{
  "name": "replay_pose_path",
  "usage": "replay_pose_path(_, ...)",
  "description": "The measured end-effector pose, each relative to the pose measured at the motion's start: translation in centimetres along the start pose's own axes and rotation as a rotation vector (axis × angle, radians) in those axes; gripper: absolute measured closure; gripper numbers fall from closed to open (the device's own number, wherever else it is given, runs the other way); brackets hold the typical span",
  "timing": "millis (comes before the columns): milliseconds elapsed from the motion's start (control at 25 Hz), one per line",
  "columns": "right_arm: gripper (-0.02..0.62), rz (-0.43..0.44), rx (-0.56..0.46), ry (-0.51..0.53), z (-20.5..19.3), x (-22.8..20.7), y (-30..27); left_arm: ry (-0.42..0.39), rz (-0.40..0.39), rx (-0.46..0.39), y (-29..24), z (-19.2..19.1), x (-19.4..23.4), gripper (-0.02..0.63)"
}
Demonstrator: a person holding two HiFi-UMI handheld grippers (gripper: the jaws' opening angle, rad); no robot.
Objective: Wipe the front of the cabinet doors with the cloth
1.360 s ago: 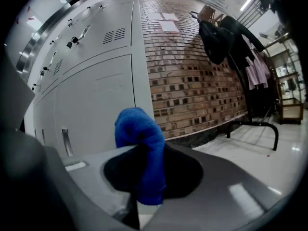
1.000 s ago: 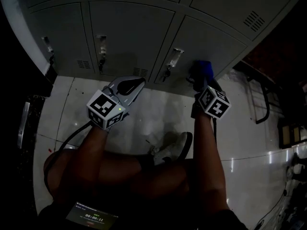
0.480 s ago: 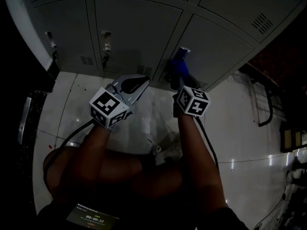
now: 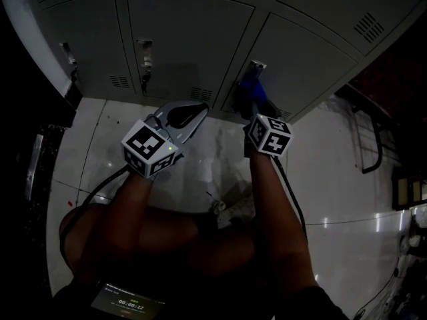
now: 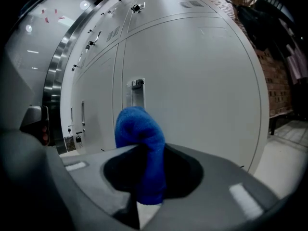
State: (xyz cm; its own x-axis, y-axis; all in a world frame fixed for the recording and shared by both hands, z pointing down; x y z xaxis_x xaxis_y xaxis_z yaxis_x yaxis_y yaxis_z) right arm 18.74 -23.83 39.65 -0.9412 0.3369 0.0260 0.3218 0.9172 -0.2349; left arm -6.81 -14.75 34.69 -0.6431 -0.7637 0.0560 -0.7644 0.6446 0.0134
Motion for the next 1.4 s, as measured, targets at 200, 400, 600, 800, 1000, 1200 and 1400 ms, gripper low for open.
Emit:
replay_pose_path(200,0.515,-0.051,0.013,0.004,-0.2,-1.5,0.7,-0.004,-0.002,-0.003,0.1,-0.1,0.1,0.601)
replay_pose_path(400,0.515,-0.115,0.022,-0.019,-0.7,-3.9,1.8,-0.010,-0.004,-0.004,0.1,0.0,0.1,0.601)
replay_pose_path(600,0.515,-0.184,0.041,-0.057,-1.4,-6.7,2.8,-0.003,-0.002,-0.005,0.1,0.0,0.0,0.601)
replay_pose_path(800,0.515,-0.242,0.053,-0.081,-1.7,-8.2,3.4,-0.003,-0.002,-0.009,0.2,0.3,0.0,0.601)
replay_pose_path(1000,0.515,-0.296,0.064,-0.182,-2.6,-10.3,4.3,-0.004,-0.002,-0.010,0.2,0.2,0.0,0.601)
replay_pose_path(1200,0.515,-0.376,0.064,-0.256,-3.2,-13.1,5.3,-0.005,-0.002,-0.008,0.2,0.2,0.0,0.601)
replay_pose_path(1400,0.515,-0.414,0.074,-0.237,-3.5,-14.9,6.0,-0.001,-0.002,-0.012,0.2,0.2,0.0,0.601)
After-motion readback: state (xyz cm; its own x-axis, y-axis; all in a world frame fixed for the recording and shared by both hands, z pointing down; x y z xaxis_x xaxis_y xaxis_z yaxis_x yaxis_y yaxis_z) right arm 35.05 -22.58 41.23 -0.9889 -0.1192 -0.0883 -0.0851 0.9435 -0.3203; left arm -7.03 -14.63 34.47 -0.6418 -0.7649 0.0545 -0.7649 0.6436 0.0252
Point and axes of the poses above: the fingertips, and each gripper's own axes: y backward along the fingers, x to its left, z out of its top, the point moved 10 cm from there along y, backward along the fingers, and after that the axes turned 6 degrees about y, right-handed, at the moved point
